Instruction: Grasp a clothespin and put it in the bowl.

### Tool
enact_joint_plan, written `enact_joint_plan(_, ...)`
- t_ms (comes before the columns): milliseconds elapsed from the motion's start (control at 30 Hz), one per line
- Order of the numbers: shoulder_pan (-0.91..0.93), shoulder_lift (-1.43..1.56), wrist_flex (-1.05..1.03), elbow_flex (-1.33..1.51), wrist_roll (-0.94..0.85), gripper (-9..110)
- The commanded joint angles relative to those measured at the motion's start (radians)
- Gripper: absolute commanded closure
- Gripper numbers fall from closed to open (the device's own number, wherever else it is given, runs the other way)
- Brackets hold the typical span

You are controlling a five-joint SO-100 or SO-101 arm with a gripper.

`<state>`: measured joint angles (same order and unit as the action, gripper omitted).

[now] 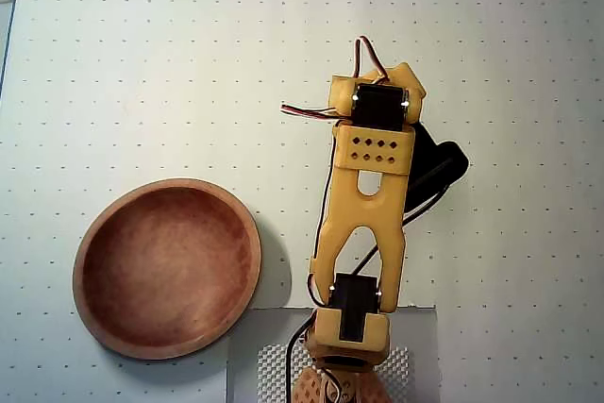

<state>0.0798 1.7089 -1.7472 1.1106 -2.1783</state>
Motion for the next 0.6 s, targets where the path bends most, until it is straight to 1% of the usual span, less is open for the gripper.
enact_joint_plan(0, -0.028, 0.14, -0.018, 0.025, 0.071, 105)
enact_joint_plan(233, -0.1, 0.215, -0.02, 0.087, 0.272, 105)
enact_joint_plan(300, -0.147, 0.239, -0.043, 0.127, 0.33, 105)
enact_joint_plan(567, -0.354, 0.268, -0.044, 0.281, 0.407, 105)
